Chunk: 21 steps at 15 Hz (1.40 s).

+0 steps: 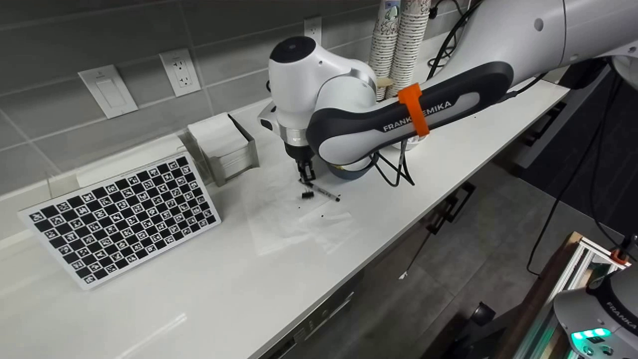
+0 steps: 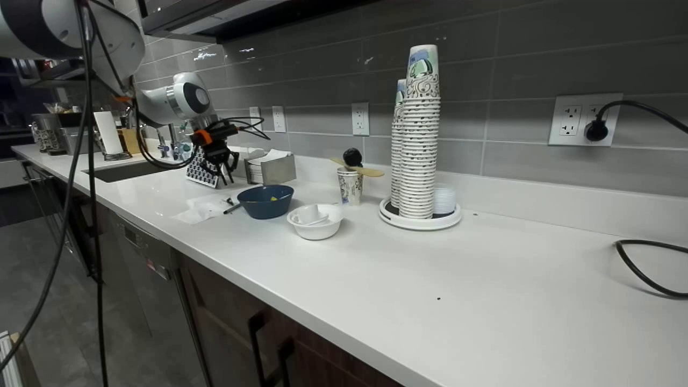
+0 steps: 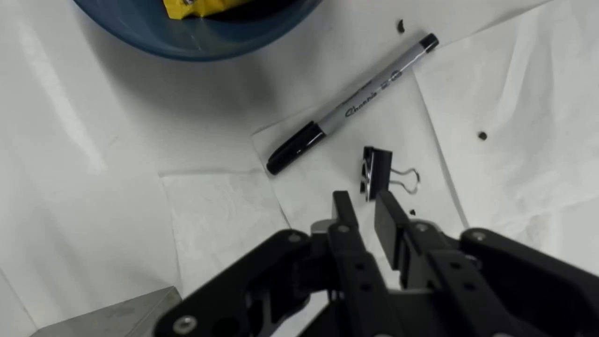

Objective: Remove the black clip from the bowl and place it on the counter.

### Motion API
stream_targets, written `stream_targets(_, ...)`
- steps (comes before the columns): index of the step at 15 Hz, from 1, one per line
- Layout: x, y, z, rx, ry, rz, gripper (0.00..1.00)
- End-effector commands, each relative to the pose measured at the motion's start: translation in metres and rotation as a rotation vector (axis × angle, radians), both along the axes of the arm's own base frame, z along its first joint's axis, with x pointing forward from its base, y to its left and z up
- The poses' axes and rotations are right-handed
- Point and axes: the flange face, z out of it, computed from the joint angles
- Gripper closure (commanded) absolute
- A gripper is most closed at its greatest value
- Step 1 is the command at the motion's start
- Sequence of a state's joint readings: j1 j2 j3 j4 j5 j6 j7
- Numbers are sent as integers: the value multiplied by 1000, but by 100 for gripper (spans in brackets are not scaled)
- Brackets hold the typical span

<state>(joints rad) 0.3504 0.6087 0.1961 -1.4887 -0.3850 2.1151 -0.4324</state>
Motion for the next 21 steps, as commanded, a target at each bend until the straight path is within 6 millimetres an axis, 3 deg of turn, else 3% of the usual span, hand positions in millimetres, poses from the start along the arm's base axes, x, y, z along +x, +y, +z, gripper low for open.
stream_targets(1,13,-9,12,-8,41,15,47)
stream_targets(5,13,-39,54,8,84,-33,20)
stream_targets(8,1,-83,79,45,153,-31,1)
stream_targets(14,-63,-155,97,231,315,-101,0)
stream_targets(20,-146,-170,120,312,279,-436,0)
stream_targets(21,-109,-164,111,273,320,-348,0)
